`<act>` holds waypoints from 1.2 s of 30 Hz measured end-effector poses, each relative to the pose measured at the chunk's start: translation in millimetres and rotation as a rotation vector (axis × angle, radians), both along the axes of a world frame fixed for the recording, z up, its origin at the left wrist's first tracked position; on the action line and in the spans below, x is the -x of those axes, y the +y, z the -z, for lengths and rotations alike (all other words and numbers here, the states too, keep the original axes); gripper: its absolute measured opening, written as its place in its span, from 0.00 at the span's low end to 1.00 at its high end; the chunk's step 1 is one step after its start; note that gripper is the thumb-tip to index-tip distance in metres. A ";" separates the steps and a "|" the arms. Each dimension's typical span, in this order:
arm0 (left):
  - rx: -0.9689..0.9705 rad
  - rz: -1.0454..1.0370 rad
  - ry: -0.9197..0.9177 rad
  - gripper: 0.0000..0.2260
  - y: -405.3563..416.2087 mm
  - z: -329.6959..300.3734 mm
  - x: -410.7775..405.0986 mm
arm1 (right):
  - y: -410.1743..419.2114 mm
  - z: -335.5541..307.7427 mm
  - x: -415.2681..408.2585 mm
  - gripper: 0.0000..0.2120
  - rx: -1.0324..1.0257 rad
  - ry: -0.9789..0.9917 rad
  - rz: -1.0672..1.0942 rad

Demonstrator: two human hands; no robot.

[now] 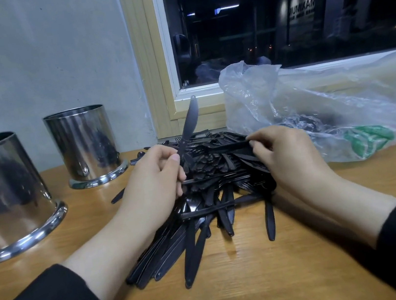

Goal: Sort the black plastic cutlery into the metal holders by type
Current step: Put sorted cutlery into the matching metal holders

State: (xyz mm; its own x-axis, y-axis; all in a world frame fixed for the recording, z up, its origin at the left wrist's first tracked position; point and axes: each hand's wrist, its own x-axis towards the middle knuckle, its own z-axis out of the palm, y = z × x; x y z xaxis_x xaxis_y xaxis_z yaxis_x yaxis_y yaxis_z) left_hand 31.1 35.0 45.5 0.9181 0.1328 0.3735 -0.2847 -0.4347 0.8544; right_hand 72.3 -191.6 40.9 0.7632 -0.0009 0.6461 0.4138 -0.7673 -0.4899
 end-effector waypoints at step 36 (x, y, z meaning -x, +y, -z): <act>-0.766 0.048 -0.239 0.08 -4.3 -9.4 13.3 | 29.2 -6.4 22.7 0.06 -0.371 0.188 -0.277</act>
State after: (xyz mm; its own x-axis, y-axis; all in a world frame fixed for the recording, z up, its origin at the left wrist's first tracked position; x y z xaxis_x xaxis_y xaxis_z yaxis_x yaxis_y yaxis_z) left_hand 17.8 30.7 54.8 0.7999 -0.2771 0.5323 -0.4553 -0.8581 0.2374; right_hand 49.6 -162.3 47.3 0.8706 0.0143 0.4917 0.4554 -0.4011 -0.7948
